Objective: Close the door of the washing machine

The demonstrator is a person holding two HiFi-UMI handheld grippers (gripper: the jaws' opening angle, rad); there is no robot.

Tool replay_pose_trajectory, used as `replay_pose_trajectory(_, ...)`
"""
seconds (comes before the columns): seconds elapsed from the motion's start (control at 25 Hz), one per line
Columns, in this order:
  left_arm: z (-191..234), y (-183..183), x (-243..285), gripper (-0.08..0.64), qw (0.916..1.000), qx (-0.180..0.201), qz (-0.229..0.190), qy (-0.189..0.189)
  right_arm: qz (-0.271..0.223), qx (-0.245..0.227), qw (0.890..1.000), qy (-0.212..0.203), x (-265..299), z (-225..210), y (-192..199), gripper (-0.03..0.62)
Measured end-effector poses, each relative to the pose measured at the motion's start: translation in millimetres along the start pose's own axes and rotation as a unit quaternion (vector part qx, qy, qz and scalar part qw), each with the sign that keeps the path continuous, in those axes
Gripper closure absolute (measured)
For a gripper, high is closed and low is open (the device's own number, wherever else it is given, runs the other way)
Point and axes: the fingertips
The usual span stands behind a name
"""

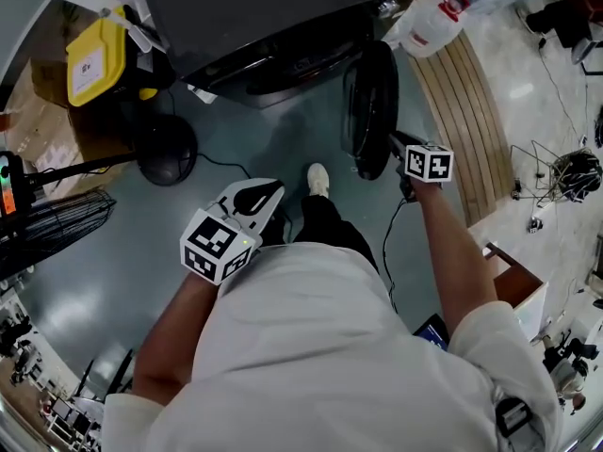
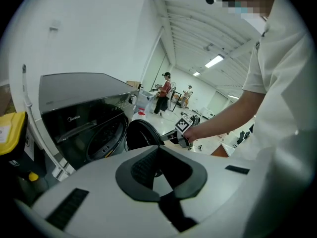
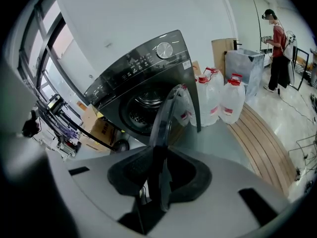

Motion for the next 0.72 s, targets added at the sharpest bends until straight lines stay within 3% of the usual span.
replay_pose_trajectory(0.4, 17.6, 15.8, -28.4, 0.540, 0.9990, -0.027, -0.022, -0.029, -0.008, 0.022, 1.000, -0.014, 24.4, 45.8, -19.1, 0.491)
replay_pose_trajectory(0.72, 22.8, 29.2, -44.4, 0.540, 0.9972, -0.049, -0.032, -0.047, -0.027, 0.075, 0.996, -0.040, 45.2, 75.2, -34.7, 0.491)
Point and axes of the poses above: the fingertips, and each gripper's own axes: x forward along the fingers, z to its left, y out of its underside, and after that the axes turned 10 degrees about z, right-handed
